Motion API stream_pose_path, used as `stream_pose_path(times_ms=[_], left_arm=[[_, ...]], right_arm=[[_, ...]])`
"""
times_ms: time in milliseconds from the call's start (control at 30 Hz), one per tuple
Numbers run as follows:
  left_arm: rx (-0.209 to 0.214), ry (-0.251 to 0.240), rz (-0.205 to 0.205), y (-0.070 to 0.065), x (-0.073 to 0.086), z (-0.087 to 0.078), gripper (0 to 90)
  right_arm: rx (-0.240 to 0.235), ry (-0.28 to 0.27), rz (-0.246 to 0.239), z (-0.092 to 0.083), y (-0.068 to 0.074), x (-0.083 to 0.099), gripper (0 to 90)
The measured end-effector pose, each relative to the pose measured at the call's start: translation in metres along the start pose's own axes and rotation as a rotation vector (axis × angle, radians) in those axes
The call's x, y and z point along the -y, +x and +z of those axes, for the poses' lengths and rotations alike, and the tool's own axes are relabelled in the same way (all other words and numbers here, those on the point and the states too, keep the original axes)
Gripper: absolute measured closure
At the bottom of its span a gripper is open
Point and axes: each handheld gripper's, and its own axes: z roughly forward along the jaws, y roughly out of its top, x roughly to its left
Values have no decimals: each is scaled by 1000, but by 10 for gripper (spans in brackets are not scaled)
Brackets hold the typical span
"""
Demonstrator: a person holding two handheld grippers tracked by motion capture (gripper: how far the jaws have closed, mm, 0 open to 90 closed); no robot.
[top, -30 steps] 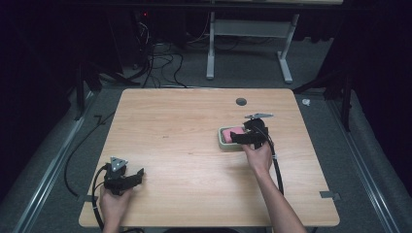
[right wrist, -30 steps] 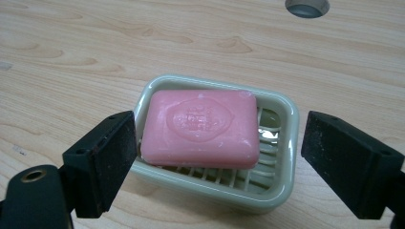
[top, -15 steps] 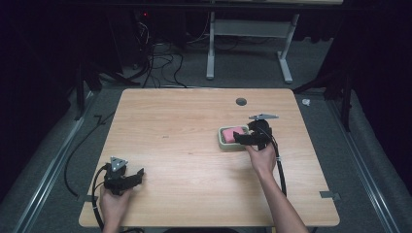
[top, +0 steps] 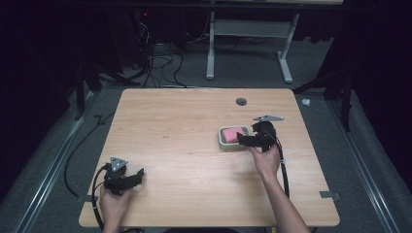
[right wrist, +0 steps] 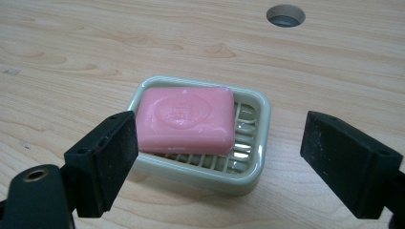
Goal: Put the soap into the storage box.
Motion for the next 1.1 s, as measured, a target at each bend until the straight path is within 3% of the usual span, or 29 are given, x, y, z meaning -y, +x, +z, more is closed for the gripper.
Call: stream_pose_path(times_ms=[1100], left_arm=[[0,0,0,0,0,0,247]], right_arm=[[10,-73,19,-40,-26,20,148]])
